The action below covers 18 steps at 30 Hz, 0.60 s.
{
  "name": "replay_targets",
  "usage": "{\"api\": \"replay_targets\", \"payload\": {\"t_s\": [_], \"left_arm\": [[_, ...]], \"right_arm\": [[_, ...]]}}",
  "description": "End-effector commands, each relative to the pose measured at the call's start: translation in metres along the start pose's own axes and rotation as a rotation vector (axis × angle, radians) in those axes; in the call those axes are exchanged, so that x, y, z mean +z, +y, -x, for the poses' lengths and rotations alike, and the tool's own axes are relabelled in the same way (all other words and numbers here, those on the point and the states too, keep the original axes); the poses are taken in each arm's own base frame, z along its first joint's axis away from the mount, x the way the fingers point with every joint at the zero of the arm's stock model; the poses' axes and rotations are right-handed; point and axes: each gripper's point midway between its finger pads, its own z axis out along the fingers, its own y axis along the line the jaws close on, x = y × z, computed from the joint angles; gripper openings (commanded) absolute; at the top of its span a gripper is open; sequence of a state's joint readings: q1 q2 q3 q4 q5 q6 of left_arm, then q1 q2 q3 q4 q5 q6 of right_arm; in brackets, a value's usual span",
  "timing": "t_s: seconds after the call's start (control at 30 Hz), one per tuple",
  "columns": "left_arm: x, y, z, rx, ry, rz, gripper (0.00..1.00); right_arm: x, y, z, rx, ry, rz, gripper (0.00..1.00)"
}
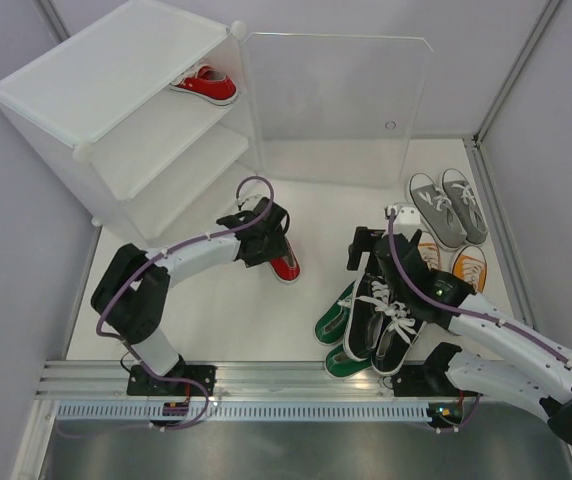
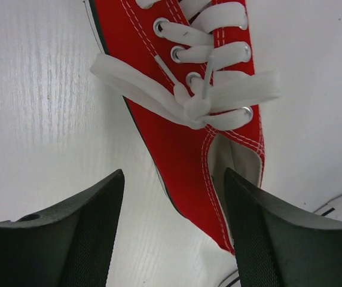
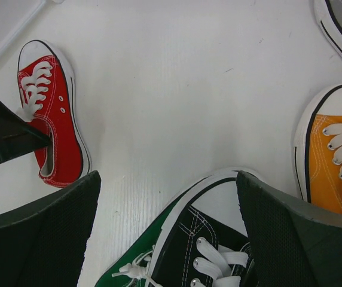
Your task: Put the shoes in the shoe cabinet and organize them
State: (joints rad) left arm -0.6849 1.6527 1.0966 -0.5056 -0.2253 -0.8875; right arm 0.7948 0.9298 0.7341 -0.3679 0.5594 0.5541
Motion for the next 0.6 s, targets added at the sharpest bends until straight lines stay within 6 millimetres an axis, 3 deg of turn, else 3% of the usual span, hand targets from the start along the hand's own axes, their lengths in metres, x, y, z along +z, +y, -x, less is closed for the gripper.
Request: {"api": "replay_targets", "payload": {"t_s": [0.0, 0.23, 0.33, 0.47, 0.5, 0.57], "left_arm": [[0.01, -0.007, 0.011, -0.069, -0.058, 0.033, 0.7], [0.035, -0.007, -0.011, -0.057, -0.002, 0.083, 0.68], [0.04, -0.003, -0.017, -0.067, 0.014, 0.099, 0.6], [0.035, -0.006, -0.016, -0.066, 0.007, 0.089, 0.38], [0.033, -0.005, -0.015, -0.064, 0.007, 0.089, 0.27], [0.021, -0.011, -0.008, -0.072, -0.013, 0.063, 0.14]], "right_arm": [[-0.006, -0.008, 0.001, 0.042, -0.037, -0.007, 0.98], [-0.008, -0.014, -0.007, 0.028, -0.036, -0.008, 0.98], [-0.008, -0.016, -0.008, 0.02, -0.034, -0.009, 0.98], [-0.008, -0.018, -0.011, 0.015, -0.038, -0.008, 0.98], [-0.009, -0.018, -0.01, 0.016, -0.042, -0.006, 0.98], [-0.009, -0.019, -0.011, 0.013, -0.042, -0.006, 0.98]]}}
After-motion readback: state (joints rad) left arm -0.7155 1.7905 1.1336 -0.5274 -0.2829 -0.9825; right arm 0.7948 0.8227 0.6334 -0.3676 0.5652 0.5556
